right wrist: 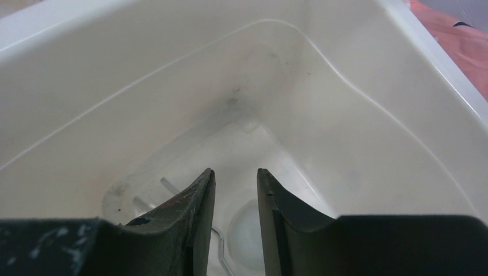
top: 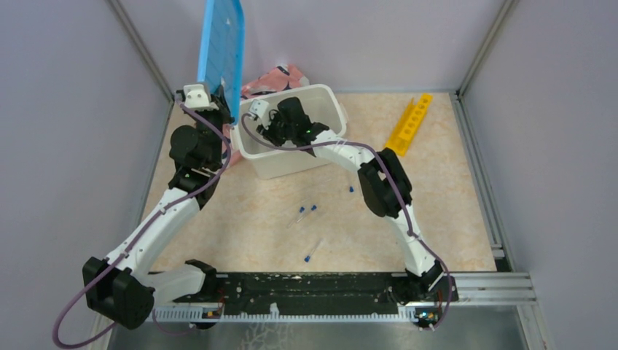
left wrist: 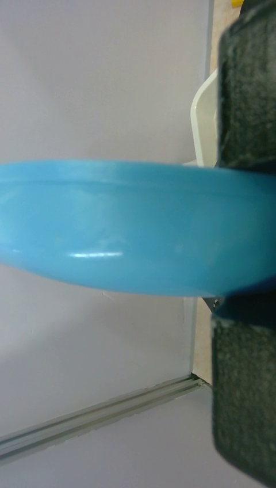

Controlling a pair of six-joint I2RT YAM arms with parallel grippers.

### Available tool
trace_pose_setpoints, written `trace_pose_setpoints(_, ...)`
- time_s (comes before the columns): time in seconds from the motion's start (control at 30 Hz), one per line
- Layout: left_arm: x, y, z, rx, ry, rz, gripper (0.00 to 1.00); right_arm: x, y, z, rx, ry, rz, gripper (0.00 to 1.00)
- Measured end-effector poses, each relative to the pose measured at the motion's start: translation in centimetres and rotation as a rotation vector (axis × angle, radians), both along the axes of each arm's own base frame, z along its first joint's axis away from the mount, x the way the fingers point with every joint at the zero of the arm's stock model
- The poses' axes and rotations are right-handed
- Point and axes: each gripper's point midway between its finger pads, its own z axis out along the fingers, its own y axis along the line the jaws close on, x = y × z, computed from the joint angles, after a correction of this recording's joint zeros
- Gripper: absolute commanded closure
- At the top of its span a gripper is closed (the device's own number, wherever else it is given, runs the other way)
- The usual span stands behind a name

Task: Organize the chemistry lab equipment
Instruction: Place the chemistry item in the storage box.

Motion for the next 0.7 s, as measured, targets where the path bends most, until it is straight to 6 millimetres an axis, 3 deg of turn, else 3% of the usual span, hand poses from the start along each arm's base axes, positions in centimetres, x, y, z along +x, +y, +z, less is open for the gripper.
trace_pose_setpoints(0.2, 0.0, 0.1, 0.3, 0.024, -0.015, 0.01, 1.0, 0.8, -0.4, 0.5, 0.021, -0.001, -0.039, 0.6)
trace_pose_setpoints(0.4, -0.1, 0.1, 0.7, 0.085, -0.054, 0.02, 1.0, 2.6, -1.3, 2.3, 0.086, -0.015, -0.123, 0.52)
trace_pose_setpoints(0.5, -0.3, -0.2, 0.9, 0.114, -0.068, 0.019, 1.0, 3.4, -2.3, 4.3, 0.123, -0.028, -0.176, 0.52)
trace_pose_setpoints(0.7, -1.3, -1.9, 1.8, 0.199, -0.123, 0.011, 1.0, 3.6, -5.6, 10.7, 0.242, -0.047, -0.326, 0.48)
